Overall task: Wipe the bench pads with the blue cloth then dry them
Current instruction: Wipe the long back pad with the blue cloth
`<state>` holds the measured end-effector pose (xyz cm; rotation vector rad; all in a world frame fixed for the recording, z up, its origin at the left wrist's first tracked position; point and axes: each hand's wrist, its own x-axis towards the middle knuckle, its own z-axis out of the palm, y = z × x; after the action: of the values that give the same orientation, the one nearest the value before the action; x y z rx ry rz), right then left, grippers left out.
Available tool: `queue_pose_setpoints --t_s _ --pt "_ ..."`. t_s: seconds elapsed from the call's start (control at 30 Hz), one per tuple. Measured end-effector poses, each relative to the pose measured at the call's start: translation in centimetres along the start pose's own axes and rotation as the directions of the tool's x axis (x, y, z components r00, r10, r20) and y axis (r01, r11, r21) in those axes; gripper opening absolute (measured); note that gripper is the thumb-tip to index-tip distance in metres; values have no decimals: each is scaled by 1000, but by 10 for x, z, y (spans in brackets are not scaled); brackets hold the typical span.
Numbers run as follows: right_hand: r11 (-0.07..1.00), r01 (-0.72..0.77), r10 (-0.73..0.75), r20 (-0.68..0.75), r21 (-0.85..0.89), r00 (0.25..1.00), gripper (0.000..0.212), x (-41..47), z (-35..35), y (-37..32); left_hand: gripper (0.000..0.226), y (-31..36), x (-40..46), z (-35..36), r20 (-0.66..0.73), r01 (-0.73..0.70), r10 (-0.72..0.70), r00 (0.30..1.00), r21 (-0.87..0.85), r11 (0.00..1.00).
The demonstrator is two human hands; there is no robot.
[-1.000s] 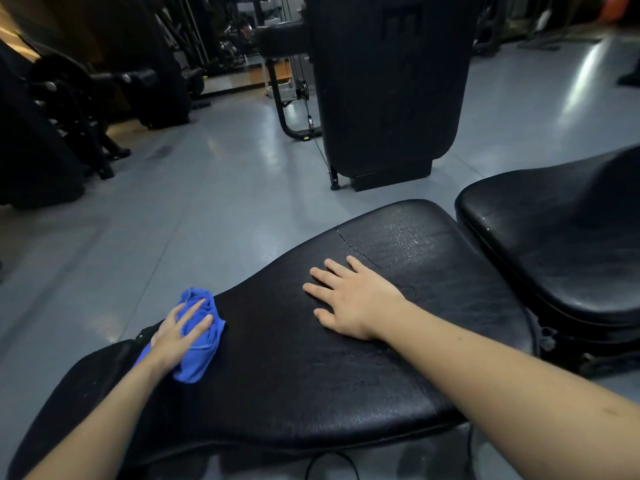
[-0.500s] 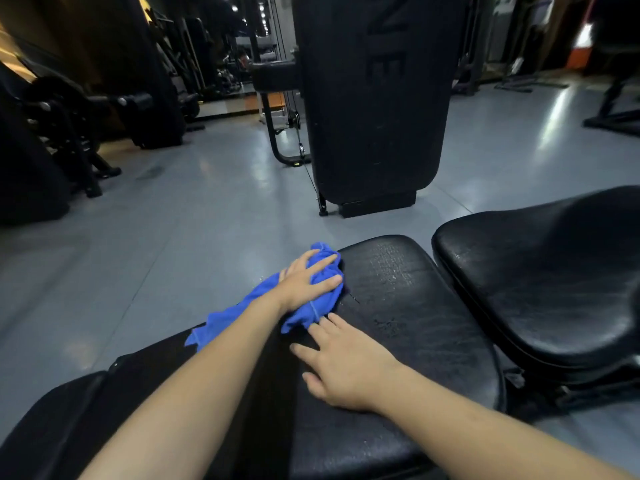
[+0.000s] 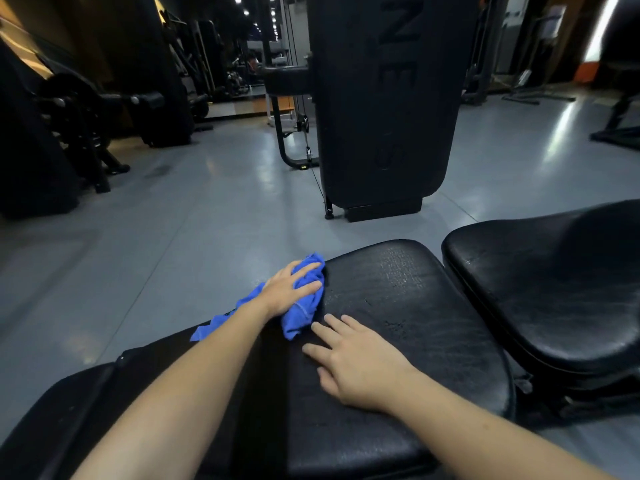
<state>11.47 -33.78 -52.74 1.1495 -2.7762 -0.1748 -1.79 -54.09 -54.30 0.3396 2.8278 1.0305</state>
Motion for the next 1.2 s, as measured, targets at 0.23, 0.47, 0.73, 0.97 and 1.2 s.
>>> queue_pose_setpoints --t_s 0.23,0.47,0.73,0.97,1.2 --pt "998 -9 -2 149 68 989 78 13 5 0 47 -88 -105 -19 -63 146 -145 988 20 989" --pt "999 -35 25 316 25 949 95 29 -4 -16 53 -126 -192 -6 -154 152 -146 977 31 988" --pt "999 -39 46 339 -28 939 117 64 9 -57 34 -154 -252 -22 -343 279 -207 916 173 945" --pt "999 45 -43 334 0 942 107 104 24 -106 49 -185 -290 -30 -484 433 -298 823 195 880" --pt "977 205 -211 343 54 915 96 155 47 -189 58 -236 -309 -42 -614 645 -438 656 155 748"
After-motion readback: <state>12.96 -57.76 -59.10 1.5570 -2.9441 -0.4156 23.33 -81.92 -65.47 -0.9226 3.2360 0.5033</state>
